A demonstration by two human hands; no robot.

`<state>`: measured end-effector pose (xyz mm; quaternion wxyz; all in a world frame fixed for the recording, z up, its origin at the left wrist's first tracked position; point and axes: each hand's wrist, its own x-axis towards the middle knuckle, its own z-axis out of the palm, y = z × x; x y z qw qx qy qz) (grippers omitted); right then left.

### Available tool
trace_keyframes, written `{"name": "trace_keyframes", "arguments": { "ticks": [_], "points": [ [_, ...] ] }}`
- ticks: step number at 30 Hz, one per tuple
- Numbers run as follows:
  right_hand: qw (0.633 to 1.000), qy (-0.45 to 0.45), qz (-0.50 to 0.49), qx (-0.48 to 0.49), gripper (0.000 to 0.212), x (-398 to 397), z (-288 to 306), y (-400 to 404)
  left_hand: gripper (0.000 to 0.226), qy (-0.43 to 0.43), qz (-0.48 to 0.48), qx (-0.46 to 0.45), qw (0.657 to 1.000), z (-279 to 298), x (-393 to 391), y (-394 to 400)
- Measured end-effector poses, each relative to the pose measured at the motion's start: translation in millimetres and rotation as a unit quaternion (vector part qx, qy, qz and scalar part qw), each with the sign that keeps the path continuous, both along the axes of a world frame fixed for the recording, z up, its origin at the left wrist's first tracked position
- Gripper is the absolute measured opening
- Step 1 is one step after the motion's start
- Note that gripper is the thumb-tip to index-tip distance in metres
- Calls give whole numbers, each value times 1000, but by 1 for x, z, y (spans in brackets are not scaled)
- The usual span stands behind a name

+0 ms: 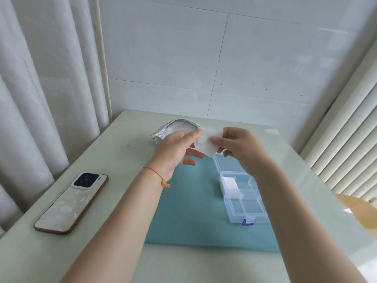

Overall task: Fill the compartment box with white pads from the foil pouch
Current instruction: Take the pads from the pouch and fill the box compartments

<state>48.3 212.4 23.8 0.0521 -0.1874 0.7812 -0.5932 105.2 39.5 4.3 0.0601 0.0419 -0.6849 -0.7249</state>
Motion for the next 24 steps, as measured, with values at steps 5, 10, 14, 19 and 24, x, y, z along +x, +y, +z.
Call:
{"name": "trace_keyframes", "arguments": {
  "ticks": [5, 10, 14, 19, 24],
  "points": [
    [997, -58, 19, -57, 10, 8, -10, 21, 10, 20, 45, 8, 999, -6, 0, 26],
    [996, -63, 37, -50, 12, 10, -21, 28, 11, 4, 33, -23, 999, -10, 1, 35],
    [997, -67, 28, -27, 6, 9, -23, 29, 17, 8, 51, -27, 998, -15, 2, 34],
    [998, -53, -2, -43, 11, 10, -22, 33, 14, -10, 68, -12, 998, -19, -1, 29],
    [993, -59, -56, -82, 11, 4, -21, 35, 13, 0, 117, -5, 993, -26, -5, 28]
  ]
}}
